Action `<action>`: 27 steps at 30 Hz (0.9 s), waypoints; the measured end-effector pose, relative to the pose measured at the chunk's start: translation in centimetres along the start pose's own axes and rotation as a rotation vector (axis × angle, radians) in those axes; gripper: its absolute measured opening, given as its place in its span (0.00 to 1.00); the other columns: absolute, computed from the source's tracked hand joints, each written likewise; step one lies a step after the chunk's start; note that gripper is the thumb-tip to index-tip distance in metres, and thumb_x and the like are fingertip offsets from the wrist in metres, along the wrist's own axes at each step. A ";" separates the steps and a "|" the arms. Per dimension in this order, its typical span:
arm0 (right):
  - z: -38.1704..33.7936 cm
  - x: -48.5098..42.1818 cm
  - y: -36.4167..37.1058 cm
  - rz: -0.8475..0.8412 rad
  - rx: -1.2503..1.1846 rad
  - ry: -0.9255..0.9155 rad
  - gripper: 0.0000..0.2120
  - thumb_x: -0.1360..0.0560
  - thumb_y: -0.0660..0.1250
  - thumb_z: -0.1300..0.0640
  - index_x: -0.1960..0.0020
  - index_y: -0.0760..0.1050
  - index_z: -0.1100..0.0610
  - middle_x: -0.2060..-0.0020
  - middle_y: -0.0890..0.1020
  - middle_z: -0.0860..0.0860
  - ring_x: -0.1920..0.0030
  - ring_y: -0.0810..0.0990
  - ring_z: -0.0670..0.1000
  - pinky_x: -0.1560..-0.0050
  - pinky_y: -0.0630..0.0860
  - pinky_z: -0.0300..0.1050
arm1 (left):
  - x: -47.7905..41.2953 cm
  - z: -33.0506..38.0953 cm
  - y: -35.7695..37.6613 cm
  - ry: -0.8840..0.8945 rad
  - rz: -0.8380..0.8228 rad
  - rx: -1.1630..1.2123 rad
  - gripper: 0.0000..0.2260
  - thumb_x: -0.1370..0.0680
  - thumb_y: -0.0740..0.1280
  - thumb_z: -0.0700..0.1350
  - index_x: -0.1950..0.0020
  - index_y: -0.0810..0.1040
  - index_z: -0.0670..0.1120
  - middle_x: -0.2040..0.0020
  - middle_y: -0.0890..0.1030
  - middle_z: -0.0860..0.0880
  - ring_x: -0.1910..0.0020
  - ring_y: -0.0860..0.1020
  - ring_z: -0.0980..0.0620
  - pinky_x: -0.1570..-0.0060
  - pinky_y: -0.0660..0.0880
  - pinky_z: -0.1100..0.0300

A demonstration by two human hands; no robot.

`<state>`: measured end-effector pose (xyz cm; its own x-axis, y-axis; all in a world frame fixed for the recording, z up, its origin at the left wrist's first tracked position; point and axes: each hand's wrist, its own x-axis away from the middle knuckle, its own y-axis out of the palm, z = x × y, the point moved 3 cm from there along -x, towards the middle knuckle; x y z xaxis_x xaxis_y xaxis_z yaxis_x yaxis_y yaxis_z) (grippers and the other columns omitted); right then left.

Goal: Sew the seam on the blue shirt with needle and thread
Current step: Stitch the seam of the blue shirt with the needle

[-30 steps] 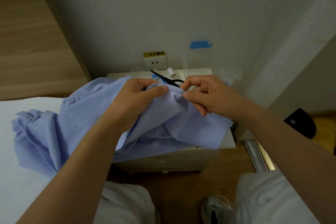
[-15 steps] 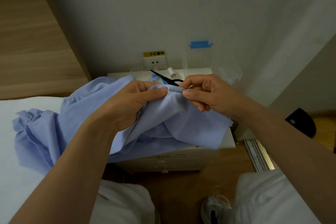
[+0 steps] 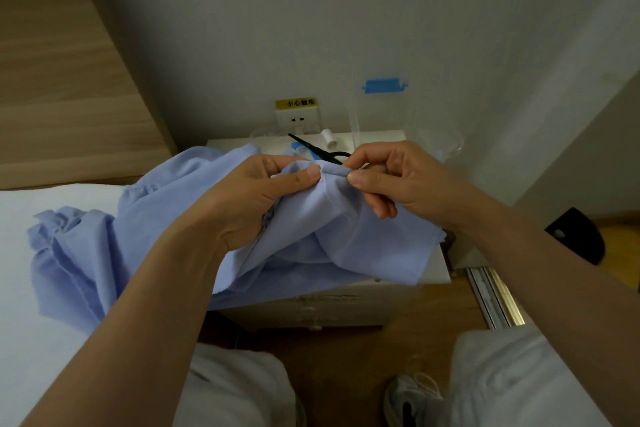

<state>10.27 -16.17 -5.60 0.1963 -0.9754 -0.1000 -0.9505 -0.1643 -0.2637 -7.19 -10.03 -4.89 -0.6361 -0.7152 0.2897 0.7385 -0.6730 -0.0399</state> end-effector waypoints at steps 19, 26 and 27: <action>0.2 -0.3 0.8 -0.029 -0.071 -0.002 0.05 0.18 0.57 0.64 0.47 0.70 0.58 0.66 0.83 0.54 0.70 0.78 0.50 0.69 0.73 0.39 | -0.5 -0.3 0.4 -0.011 0.069 -0.032 0.16 0.32 0.66 0.51 0.51 0.82 0.42 0.56 0.81 0.38 0.61 0.77 0.47 0.62 0.75 0.61; 0.2 -0.6 0.7 0.014 -0.090 -0.022 0.03 0.19 0.59 0.62 0.50 0.70 0.59 0.66 0.84 0.53 0.72 0.77 0.49 0.71 0.71 0.37 | -0.4 -0.2 0.8 0.038 0.087 -0.072 0.16 0.31 0.66 0.51 0.50 0.82 0.42 0.52 0.81 0.35 0.57 0.76 0.44 0.57 0.74 0.57; 0.2 -0.6 0.8 0.012 -0.094 -0.019 0.03 0.19 0.59 0.62 0.50 0.70 0.59 0.66 0.84 0.53 0.72 0.77 0.49 0.71 0.71 0.37 | -0.4 -0.2 0.8 0.036 0.093 -0.077 0.17 0.31 0.66 0.51 0.49 0.82 0.42 0.50 0.81 0.33 0.55 0.76 0.43 0.55 0.73 0.55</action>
<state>9.39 -15.70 -5.94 0.1881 -0.9746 -0.1212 -0.9711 -0.1661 -0.1711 -6.34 -10.29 -5.20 -0.5746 -0.7803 0.2468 0.7760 -0.6153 -0.1385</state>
